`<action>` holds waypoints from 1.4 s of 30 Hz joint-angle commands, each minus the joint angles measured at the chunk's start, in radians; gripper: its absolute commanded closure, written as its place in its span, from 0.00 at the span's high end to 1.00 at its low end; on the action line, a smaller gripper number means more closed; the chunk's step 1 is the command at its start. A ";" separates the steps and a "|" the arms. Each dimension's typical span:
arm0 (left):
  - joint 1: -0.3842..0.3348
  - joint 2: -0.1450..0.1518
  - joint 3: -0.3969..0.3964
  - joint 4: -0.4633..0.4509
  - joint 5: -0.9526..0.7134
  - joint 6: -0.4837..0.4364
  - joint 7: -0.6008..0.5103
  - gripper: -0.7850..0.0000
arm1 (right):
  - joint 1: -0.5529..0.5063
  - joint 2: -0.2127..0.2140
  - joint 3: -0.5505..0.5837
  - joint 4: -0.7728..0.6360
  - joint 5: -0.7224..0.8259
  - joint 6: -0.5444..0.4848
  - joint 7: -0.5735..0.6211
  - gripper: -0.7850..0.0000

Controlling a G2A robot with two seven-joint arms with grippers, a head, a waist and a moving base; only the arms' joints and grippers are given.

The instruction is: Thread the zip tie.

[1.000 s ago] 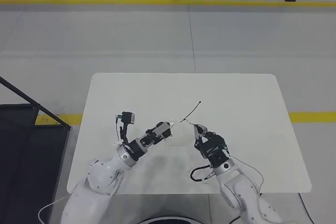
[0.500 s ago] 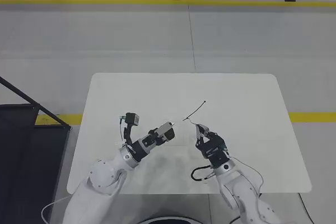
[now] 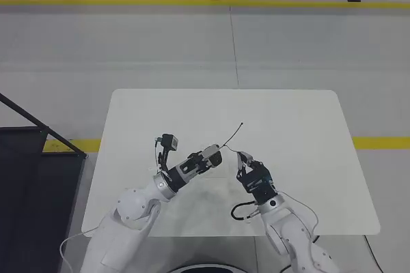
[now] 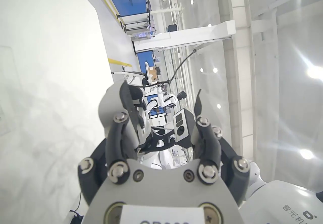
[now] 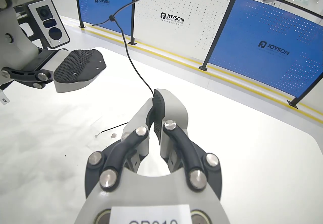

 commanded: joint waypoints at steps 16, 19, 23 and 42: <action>-0.025 -0.001 0.025 0.022 -0.012 -0.022 0.009 0.00 | 0.000 -0.014 0.006 0.003 -0.017 -0.010 0.021 0.00; -0.025 0.000 0.026 0.024 -0.014 -0.024 0.010 0.00 | -0.001 -0.016 0.008 0.003 -0.018 -0.008 0.022 0.00; -0.025 0.000 0.028 0.025 -0.013 -0.026 0.010 0.00 | -0.001 -0.019 0.010 0.003 -0.022 -0.008 0.027 0.00; -0.013 0.009 0.027 0.039 -0.005 -0.030 -0.021 0.00 | -0.025 -0.036 0.068 0.005 0.081 0.036 -0.005 0.00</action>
